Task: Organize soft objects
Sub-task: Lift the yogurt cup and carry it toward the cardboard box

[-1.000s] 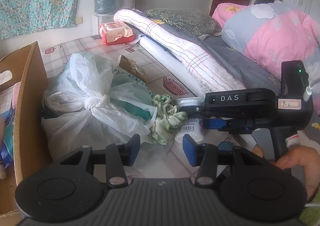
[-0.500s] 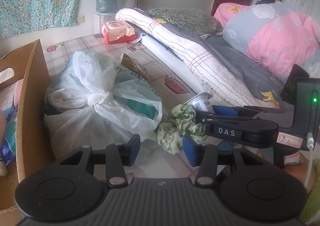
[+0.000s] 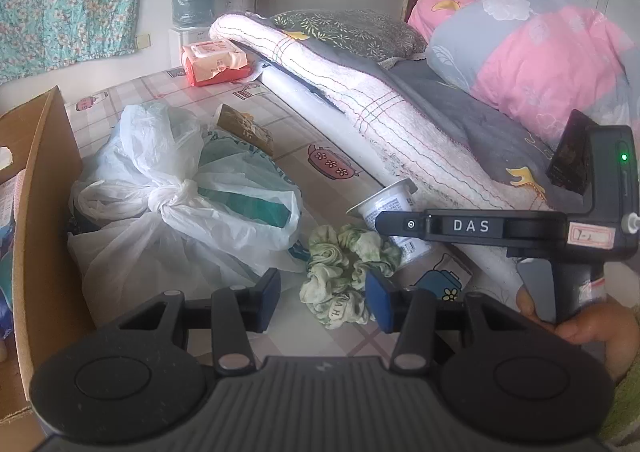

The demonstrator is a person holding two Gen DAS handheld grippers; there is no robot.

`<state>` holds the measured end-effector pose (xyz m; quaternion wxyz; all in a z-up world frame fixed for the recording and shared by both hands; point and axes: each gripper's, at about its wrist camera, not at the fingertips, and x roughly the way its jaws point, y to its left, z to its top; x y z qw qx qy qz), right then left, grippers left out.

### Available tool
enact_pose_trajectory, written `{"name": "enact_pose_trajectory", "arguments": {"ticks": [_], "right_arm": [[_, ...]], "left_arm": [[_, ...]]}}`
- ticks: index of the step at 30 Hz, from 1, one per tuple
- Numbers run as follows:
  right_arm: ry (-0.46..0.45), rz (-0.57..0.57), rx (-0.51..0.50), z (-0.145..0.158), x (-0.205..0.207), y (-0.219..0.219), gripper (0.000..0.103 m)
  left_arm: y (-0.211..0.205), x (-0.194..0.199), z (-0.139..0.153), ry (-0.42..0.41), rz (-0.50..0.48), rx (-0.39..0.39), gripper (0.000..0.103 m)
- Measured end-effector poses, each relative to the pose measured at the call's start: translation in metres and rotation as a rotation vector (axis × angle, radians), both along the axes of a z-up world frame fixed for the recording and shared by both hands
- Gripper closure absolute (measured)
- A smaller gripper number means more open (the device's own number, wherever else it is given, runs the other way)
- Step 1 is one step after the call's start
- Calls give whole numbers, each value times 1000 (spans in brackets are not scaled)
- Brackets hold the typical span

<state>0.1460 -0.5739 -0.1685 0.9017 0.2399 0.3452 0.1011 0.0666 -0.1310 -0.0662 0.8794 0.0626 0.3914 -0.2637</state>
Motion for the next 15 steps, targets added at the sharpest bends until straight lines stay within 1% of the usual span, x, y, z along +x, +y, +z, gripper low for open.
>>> {"name": "enact_pose_trajectory", "arguments": {"ticks": [9, 12, 15], "right_arm": [[55, 4, 127, -3, 18, -13, 53], [75, 21, 147, -6, 24, -9, 52], [90, 40, 145, -10, 28, -4, 51]], "left_arm": [[1, 1, -2, 10, 2, 3, 55], [1, 1, -2, 10, 2, 3, 55], [1, 1, -2, 10, 4, 2, 54]]}}
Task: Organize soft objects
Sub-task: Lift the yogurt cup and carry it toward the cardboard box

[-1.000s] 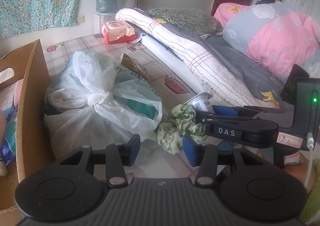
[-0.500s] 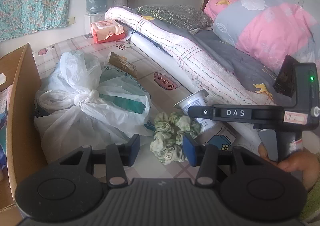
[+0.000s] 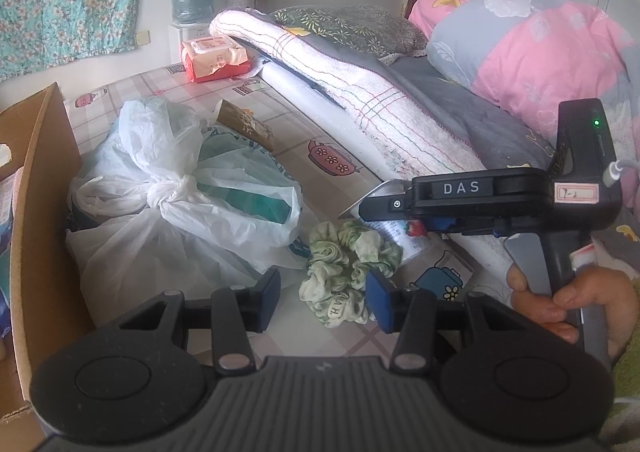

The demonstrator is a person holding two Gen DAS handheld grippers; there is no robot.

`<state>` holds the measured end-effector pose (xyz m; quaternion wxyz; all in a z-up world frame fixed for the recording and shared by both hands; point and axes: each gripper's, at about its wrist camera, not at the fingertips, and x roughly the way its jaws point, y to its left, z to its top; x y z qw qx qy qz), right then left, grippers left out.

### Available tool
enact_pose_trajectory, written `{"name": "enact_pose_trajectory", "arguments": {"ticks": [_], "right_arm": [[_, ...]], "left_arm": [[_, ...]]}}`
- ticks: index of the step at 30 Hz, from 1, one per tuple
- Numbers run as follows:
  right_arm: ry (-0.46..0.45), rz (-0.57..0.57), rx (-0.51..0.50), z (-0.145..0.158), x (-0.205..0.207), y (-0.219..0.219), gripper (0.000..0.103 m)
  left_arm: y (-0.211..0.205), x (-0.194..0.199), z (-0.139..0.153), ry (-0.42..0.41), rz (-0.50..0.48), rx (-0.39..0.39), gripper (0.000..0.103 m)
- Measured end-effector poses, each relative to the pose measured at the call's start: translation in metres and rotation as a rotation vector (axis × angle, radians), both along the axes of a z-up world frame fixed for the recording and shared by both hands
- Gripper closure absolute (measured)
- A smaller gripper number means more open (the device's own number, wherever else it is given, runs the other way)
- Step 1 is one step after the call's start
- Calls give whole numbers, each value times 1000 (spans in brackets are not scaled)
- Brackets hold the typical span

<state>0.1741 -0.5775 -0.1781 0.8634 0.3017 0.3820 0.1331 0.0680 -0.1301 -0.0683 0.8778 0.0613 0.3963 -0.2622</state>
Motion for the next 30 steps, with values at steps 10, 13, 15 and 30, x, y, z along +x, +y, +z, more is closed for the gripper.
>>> {"name": "enact_pose_trajectory", "arguments": {"ticks": [10, 13, 15, 30], "right_arm": [[-26, -27, 21, -3, 2, -1, 53], [-48, -48, 23, -1, 0, -5, 54], [-61, -61, 31, 1, -1, -9, 54], [-226, -74, -13, 37, -23, -14, 54]], "left_arm": [[4, 0, 5, -9, 8, -23, 51], [4, 0, 5, -6, 9, -29, 51], [5, 0, 6, -5, 10, -33, 51], [9, -6, 18, -41, 2, -76, 44]]}}
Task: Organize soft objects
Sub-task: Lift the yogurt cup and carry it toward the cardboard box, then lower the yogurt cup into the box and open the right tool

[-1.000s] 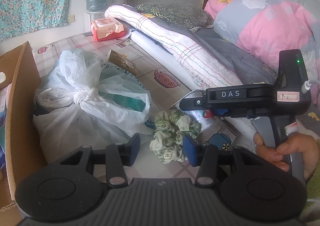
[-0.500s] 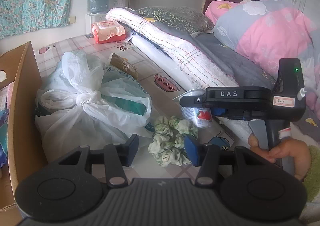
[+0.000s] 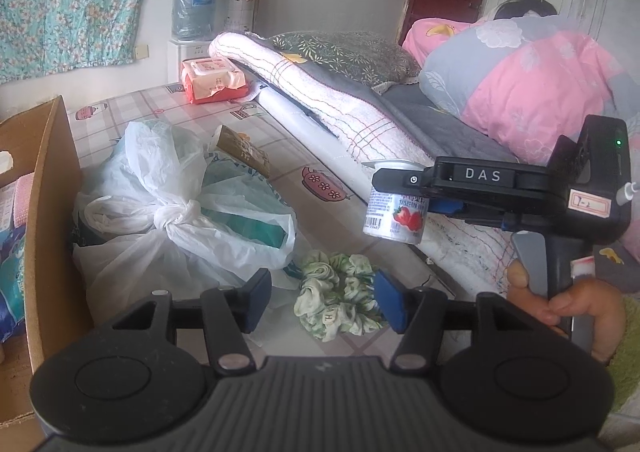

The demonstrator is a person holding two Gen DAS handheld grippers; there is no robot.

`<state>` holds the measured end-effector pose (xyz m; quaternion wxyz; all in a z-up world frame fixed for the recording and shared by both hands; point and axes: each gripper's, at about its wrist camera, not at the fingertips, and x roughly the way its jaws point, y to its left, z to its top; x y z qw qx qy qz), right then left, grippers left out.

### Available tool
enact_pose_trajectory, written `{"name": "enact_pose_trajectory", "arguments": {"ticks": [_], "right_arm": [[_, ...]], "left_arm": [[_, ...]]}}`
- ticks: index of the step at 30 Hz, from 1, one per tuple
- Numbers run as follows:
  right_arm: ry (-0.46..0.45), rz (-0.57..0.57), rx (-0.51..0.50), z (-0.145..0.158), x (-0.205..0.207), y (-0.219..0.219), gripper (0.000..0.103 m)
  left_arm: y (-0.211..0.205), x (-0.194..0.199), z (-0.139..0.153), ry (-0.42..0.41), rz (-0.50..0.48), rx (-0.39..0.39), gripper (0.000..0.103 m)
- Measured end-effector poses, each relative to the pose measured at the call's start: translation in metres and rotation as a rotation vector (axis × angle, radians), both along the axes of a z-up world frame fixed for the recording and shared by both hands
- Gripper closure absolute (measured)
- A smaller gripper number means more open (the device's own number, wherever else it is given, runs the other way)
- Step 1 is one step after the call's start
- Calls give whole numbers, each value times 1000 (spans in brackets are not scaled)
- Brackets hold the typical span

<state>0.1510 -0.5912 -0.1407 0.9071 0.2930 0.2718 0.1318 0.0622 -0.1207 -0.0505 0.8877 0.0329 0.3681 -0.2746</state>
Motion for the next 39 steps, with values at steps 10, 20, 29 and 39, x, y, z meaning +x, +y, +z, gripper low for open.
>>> {"name": "enact_pose_trajectory", "arguments": {"ticks": [10, 20, 29, 39], "right_arm": [[-113, 86, -49, 38, -27, 19, 55], [-216, 368, -18, 79, -39, 73, 54], [-324, 689, -82, 121, -56, 149, 55], [-399, 909, -165, 151, -89, 212, 55]], "left_arm": [[27, -8, 38, -14, 4, -84, 37], [104, -2, 121, -49, 74, -174, 10], [139, 8, 134, 94, 68, -203, 9], [182, 18, 115, 221, 1, -157, 6]]}}
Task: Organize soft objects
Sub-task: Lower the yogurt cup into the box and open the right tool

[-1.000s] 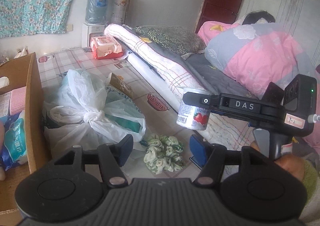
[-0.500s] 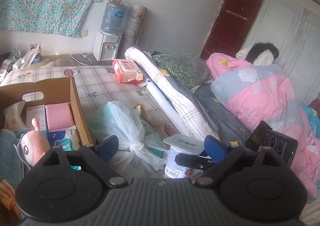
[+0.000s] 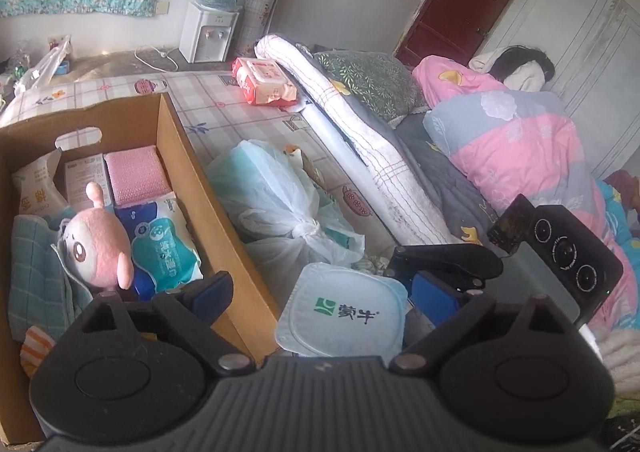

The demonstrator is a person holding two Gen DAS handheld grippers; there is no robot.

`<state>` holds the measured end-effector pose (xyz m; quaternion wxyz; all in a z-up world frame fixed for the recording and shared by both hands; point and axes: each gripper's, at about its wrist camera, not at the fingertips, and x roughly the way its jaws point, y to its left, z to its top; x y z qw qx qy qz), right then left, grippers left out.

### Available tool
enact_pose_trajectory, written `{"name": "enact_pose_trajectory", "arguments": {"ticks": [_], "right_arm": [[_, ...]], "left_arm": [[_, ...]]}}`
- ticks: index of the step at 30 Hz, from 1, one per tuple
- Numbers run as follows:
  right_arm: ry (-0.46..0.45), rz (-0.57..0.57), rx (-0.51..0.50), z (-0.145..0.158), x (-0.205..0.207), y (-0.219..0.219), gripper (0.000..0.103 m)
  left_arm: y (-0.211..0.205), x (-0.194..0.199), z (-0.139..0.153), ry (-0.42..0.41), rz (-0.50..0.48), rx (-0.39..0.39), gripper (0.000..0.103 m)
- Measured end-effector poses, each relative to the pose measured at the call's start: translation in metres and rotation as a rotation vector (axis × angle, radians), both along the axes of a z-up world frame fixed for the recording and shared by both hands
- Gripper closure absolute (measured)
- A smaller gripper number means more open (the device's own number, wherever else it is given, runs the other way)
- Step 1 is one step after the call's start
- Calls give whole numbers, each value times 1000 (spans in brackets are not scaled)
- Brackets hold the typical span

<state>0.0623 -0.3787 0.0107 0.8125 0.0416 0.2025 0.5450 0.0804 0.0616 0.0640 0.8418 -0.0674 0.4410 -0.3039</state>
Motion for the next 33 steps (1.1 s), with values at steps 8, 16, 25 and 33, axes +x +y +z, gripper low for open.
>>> {"name": "enact_pose_trajectory", "arguments": {"ticks": [8, 16, 25, 33], "right_arm": [[-13, 54, -51, 5, 0, 42, 55], [1, 83, -67, 8, 16, 74, 55], [10, 97, -119, 4, 26, 107, 55], [73, 74, -140, 0, 43, 116, 53]], "left_arm": [[33, 11, -17, 82, -26, -14, 6], [57, 19, -31, 73, -40, -5, 12], [72, 25, -41, 83, -59, 8, 35], [81, 29, -47, 47, -2, 46, 39]]}}
